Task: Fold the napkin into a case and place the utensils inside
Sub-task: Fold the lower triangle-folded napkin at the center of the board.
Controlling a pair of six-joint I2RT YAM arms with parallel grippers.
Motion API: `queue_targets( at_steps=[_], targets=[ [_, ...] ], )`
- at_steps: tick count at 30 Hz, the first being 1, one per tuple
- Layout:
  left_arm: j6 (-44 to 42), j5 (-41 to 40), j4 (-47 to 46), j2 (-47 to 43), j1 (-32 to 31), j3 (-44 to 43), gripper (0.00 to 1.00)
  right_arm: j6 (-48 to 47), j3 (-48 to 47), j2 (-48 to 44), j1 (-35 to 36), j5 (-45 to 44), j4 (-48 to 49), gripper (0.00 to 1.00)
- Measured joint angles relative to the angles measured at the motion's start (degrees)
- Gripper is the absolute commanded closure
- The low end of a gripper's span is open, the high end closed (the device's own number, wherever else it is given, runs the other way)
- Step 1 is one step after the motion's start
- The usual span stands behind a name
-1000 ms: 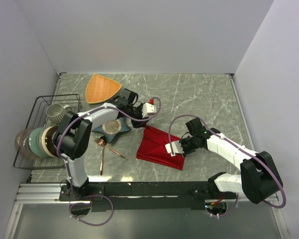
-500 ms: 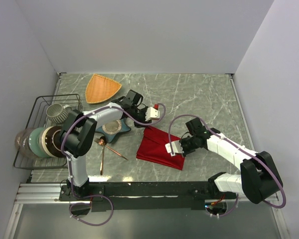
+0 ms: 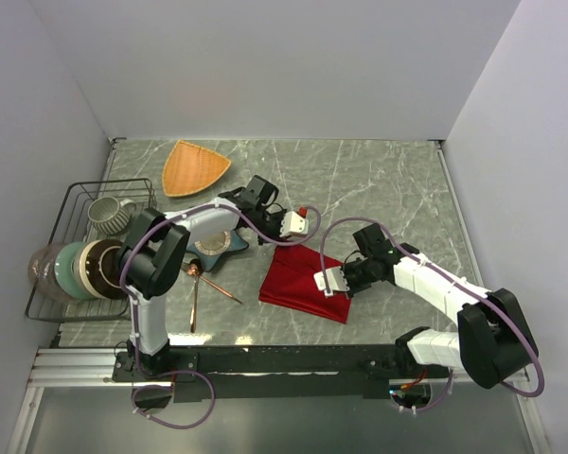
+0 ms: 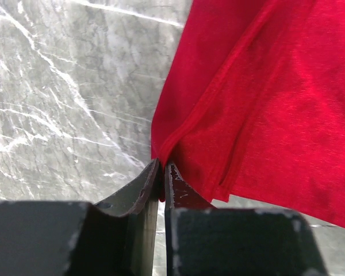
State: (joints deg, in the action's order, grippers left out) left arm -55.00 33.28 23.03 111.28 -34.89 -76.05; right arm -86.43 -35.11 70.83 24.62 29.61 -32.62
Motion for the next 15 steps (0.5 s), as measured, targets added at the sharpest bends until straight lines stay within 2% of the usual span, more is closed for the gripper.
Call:
queue_targets(
  at_steps=[8,15],
  targets=[
    [0.02,0.09,0.70,-5.18,-0.92,2.38,0.97,0.02,0.00,-1.95,0.00,0.00,-0.50,1.00],
    [0.11,-0.55,0.59,-8.46,-2.32,7.48,0.92,-0.04,0.90,-2.67,0.00,0.00,-0.87,0.98]
  ],
)
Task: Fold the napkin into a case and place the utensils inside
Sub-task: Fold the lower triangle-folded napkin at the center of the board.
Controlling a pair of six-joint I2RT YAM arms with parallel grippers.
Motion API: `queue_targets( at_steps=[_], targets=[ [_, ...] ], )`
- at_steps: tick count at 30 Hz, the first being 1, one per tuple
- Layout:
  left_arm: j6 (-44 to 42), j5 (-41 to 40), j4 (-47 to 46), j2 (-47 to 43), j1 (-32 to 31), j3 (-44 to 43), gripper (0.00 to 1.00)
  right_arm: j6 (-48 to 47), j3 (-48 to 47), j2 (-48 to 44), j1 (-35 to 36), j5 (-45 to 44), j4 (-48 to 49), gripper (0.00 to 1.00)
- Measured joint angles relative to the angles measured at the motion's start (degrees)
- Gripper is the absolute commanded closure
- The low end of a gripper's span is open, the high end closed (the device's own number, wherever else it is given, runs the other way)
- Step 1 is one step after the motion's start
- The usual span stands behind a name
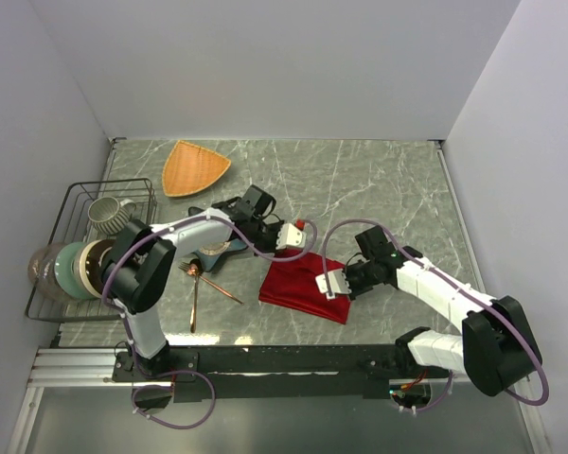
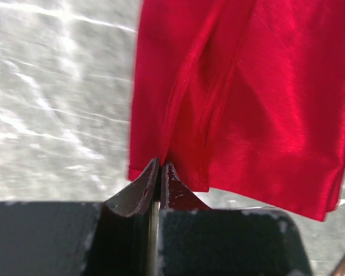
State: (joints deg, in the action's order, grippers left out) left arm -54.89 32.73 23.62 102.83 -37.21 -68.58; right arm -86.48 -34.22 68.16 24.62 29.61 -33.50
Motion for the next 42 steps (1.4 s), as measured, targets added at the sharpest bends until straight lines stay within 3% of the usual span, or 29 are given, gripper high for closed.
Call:
queue_targets(
  at_steps=[4,6,9,11,13,20,25,29,38,42],
  targets=[
    [0.11,-1.01,-0.50,-0.22,-0.87,3.45,0.90,-0.37,0.98,-0.59,0.00,-0.02,-0.52,0.91],
    [0.11,-1.27,-0.55,-0.35,-1.31,4.66,0.90,-0.52,1.29,-1.07,0.00,0.00,-0.74,0.80],
    [0.09,-1.73,-1.31,-0.66,-1.95,5.88,0.89,-0.72,1.70,-1.86,0.00,-0.04,-1.16,0.72],
    [0.07,-2.12,-1.95,-1.03,-2.25,6.71,0.88,0.00,1.70,-2.67,-0.02,-0.02,-1.38,0.56],
    [0.02,-2.51,-2.78,-1.22,-2.43,7.41,0.88,1.46,1.62,-3.65,-0.22,0.07,-1.73,0.48],
    [-0.33,-3.37,-4.26,-1.73,-2.54,9.29,0.88,10.08,-0.35,-7.30,-3.13,1.11,-4.98,0.37],
    [-0.39,-3.74,-4.50,-1.75,-2.58,9.35,0.87,18.69,-2.58,-9.55,-6.67,2.45,-6.75,0.37],
    [-0.42,-3.96,-4.52,-1.75,-2.58,9.35,0.85,27.30,-5.42,-8.55,-11.63,4.11,-8.13,0.44],
    [-0.31,-4.20,-4.94,-1.75,-2.58,9.38,0.83,49.07,-15.19,2.21,-18.93,6.36,-10.51,0.52],
    [-0.26,-4.22,-4.92,-1.75,-2.58,9.38,0.82,52.61,-22.03,7.89,-19.41,8.48,-15.21,0.44]
  ],
)
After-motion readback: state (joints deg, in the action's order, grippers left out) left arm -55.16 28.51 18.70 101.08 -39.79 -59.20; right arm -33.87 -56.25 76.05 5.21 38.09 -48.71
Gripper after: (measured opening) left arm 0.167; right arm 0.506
